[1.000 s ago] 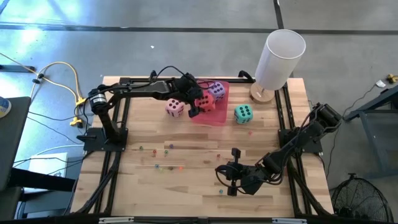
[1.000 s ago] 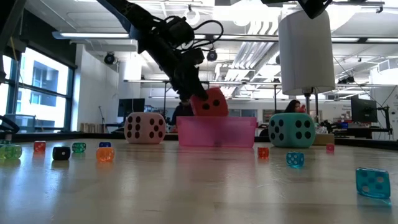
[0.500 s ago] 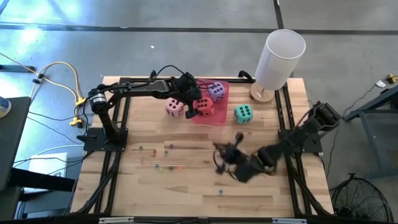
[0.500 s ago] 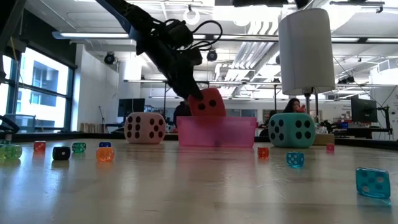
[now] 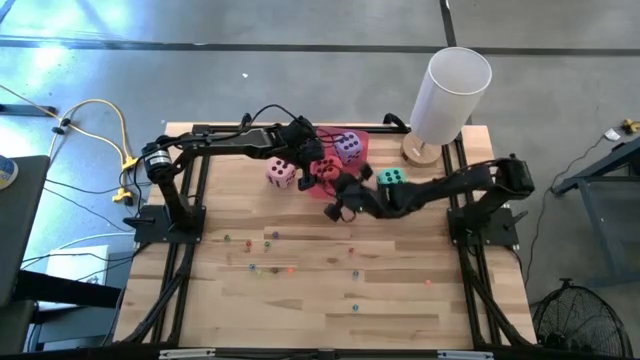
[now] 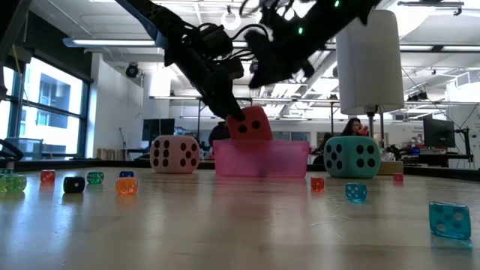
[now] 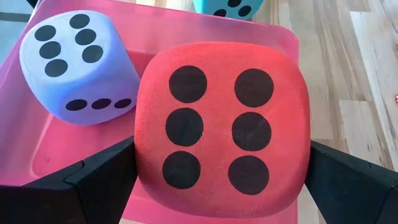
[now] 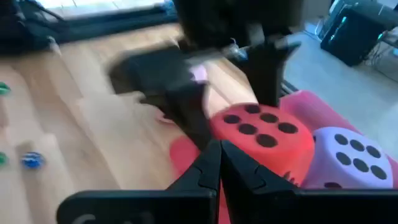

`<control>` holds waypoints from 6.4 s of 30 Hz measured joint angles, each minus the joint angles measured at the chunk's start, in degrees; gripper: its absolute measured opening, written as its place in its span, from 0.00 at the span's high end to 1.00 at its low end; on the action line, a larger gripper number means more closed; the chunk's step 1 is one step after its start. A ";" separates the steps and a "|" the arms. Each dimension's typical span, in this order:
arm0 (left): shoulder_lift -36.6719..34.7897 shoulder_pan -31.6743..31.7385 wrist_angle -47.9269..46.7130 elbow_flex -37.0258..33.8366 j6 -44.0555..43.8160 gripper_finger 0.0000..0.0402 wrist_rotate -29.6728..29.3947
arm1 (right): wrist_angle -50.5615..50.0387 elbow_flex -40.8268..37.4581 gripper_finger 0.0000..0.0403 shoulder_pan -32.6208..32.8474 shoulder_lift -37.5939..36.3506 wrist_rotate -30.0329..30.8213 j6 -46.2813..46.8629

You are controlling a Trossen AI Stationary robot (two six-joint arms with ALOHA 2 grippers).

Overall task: Pick & Place Dice
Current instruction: Put the large red dice into the bin, then put the right small red dice into the bin

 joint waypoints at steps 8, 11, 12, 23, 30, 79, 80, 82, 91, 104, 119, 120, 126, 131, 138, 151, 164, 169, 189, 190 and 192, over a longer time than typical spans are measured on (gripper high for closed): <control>0.00 0.00 0.01 0.00 0.12 0.00 -0.43 | 8.81 0.30 1.00 -5.02 7.90 -2.08 -2.21; 0.07 0.09 -0.28 0.00 0.20 0.00 -0.92 | 8.55 0.31 1.00 -6.08 10.80 -2.54 -0.12; 0.07 0.11 0.10 0.00 0.23 0.00 -0.63 | 8.30 0.32 1.00 -6.31 11.96 -3.02 0.67; -2.19 -0.01 3.00 0.07 0.07 0.00 1.31 | 5.47 0.08 1.00 -5.33 14.90 -0.52 3.81; -10.95 0.24 3.68 0.07 -0.28 0.00 0.71 | 3.93 0.08 1.00 -2.52 8.67 7.13 -0.07; -41.57 -18.44 30.48 -44.90 -17.21 0.00 11.79 | -59.06 -6.19 1.00 47.77 0.56 16.18 97.85; -41.57 -19.17 32.39 -45.60 -17.67 0.00 11.90 | -58.88 -6.19 1.00 47.30 0.56 16.22 97.81; -41.57 -20.21 33.35 -46.05 -17.74 0.00 9.62 | -58.86 -6.19 1.00 46.18 0.56 16.26 97.80; -41.55 -20.20 29.00 -46.23 -16.73 0.00 3.62 | -54.85 -6.19 1.00 41.40 0.56 13.10 97.79; -39.71 -20.31 29.81 -46.21 -14.56 0.00 2.08 | -49.22 -6.19 1.00 36.39 0.56 4.30 86.73; -39.71 -20.31 30.28 -46.21 -14.55 0.00 2.08 | -54.64 -6.19 1.00 36.13 0.56 -7.25 80.32; -39.71 -20.31 30.27 -46.22 -14.53 0.00 2.08 | -57.83 -6.19 1.00 36.50 0.56 -9.29 82.17; -39.71 -20.31 30.27 -46.21 -14.53 0.00 2.08 | -73.37 -8.27 1.00 40.41 0.54 -0.71 100.73; -39.71 -20.31 30.37 -46.21 -14.49 0.00 2.08 | -68.09 -13.07 1.00 39.87 -0.43 -0.51 110.19; -39.74 -20.26 31.17 -46.21 -14.38 0.00 1.11 | -61.43 -15.20 1.00 35.38 -2.35 -1.36 103.49; -39.74 -20.26 31.14 -46.21 -14.43 0.00 1.14 | -60.43 -15.20 0.86 29.64 -2.43 -0.38 95.20; -39.74 -20.26 31.12 -46.21 -14.53 0.00 1.18 | -60.15 -15.20 0.59 25.64 -2.43 -7.17 94.66; -39.74 -20.26 31.10 -46.21 -14.53 0.00 1.20 | -59.10 -15.20 0.60 22.61 -2.43 -7.68 92.17; -39.74 -20.26 31.04 -46.21 -14.49 0.00 1.22 | -53.00 -15.79 0.60 13.88 -2.43 -6.49 82.66; -39.74 -20.26 31.04 -46.21 -14.49 0.00 1.22 | -52.73 -16.21 0.60 13.68 -2.43 -6.54 82.64; -39.74 -20.26 31.02 -46.21 -14.49 0.00 1.25 | -51.70 -17.11 0.60 13.49 -2.41 -6.58 82.64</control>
